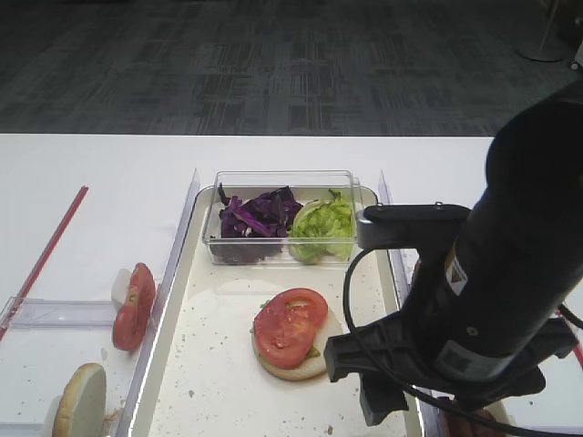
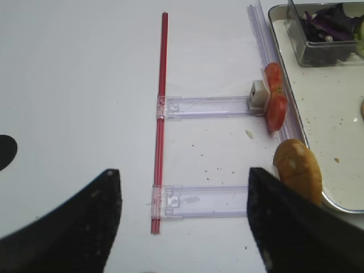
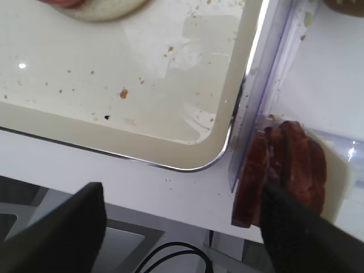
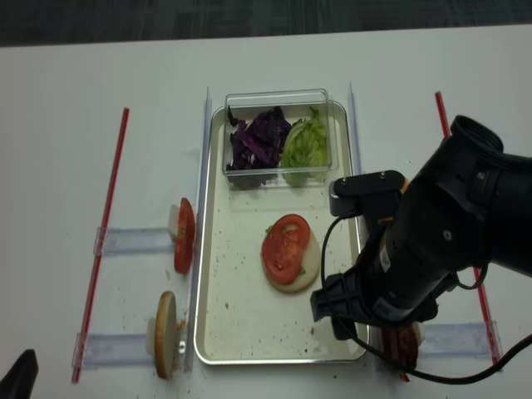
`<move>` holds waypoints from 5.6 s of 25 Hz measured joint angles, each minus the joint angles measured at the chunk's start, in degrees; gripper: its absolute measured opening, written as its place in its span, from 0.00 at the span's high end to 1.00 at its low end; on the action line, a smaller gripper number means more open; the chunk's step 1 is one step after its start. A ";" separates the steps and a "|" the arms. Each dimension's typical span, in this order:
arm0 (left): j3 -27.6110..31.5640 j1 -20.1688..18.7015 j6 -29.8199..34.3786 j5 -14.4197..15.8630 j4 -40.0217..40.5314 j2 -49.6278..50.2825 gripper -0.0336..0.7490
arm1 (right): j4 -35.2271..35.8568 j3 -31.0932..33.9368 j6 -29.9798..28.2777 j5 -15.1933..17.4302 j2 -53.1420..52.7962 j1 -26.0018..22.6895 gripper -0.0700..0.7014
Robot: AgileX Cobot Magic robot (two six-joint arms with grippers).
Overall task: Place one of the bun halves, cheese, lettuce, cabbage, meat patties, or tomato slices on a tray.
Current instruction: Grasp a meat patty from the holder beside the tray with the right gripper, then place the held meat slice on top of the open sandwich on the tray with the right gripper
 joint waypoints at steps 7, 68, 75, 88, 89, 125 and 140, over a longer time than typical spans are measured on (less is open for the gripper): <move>0.00 0.00 0.00 0.00 0.00 0.00 0.40 | -0.38 0.00 3.13 0.83 0.10 0.00 0.16; 0.00 0.00 0.00 0.00 0.00 0.00 0.40 | -6.94 -0.07 5.85 4.83 1.12 0.00 0.76; 0.00 0.00 0.00 0.00 0.00 0.00 0.40 | -7.28 -3.13 5.85 5.99 0.71 0.00 0.76; 0.00 0.00 0.00 0.00 0.00 0.00 0.40 | -9.61 -4.86 5.85 8.54 0.07 0.00 0.76; 0.00 0.00 0.00 0.00 0.00 0.00 0.40 | -9.61 -4.86 5.85 8.54 0.07 0.00 0.76; 0.00 0.00 0.00 0.00 0.00 0.00 0.40 | 2.65 -20.02 -14.29 8.37 6.01 -15.32 0.76; 0.00 0.00 0.00 0.00 0.00 0.00 0.40 | 35.78 -20.15 -38.71 -0.85 11.95 -15.32 0.76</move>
